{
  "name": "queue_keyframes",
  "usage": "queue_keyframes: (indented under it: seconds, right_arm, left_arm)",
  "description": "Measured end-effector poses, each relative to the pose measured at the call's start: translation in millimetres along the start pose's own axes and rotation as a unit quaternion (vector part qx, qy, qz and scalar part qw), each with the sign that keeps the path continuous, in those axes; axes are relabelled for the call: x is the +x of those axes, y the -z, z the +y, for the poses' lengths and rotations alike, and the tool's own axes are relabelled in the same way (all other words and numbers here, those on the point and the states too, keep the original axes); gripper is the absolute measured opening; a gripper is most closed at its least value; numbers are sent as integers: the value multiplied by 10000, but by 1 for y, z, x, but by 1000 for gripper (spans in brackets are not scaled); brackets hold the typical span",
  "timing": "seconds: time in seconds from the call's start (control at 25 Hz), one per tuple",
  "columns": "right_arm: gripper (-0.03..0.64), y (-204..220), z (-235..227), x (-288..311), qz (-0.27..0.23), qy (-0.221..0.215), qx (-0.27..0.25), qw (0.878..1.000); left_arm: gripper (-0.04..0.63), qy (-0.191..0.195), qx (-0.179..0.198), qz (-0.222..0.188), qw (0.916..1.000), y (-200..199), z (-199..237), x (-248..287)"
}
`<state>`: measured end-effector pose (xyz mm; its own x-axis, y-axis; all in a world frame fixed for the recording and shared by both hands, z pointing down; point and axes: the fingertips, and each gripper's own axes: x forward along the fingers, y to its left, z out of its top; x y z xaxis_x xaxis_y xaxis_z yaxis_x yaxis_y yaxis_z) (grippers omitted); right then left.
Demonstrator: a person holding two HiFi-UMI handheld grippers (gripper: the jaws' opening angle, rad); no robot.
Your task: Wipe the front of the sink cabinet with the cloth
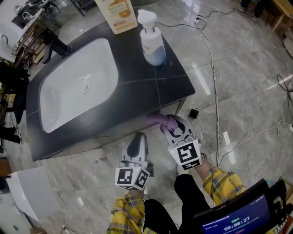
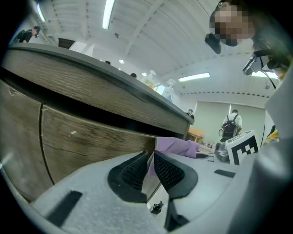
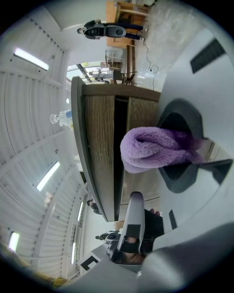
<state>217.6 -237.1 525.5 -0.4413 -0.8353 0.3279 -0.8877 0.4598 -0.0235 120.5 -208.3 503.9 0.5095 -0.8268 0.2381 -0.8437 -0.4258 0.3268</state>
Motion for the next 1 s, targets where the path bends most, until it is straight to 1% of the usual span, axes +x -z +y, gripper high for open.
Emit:
queue_keyframes:
  seconds: [0.16, 0.36, 0.68, 0.84, 1.0]
  right_arm:
    - [67, 6, -29, -11, 21, 237, 139, 9996]
    - [67, 9, -54, -21, 23, 375, 169, 9992]
    - [67, 21, -90, -38, 91, 703, 319, 9970]
    - [67, 29, -84, -49, 111, 703, 369, 9968]
    - [67, 25, -56, -51, 66, 506, 432, 9978]
  left_arm:
    - [38, 132, 26, 48, 9999, 3, -18, 17]
    - [38, 323, 66, 99, 9994, 5, -39, 37]
    - [38, 488, 55, 153, 9987, 13, -58, 53]
    - [38, 482, 31, 140, 9987, 14, -57, 49]
    - [38, 413, -9, 97, 9991, 11, -49, 36]
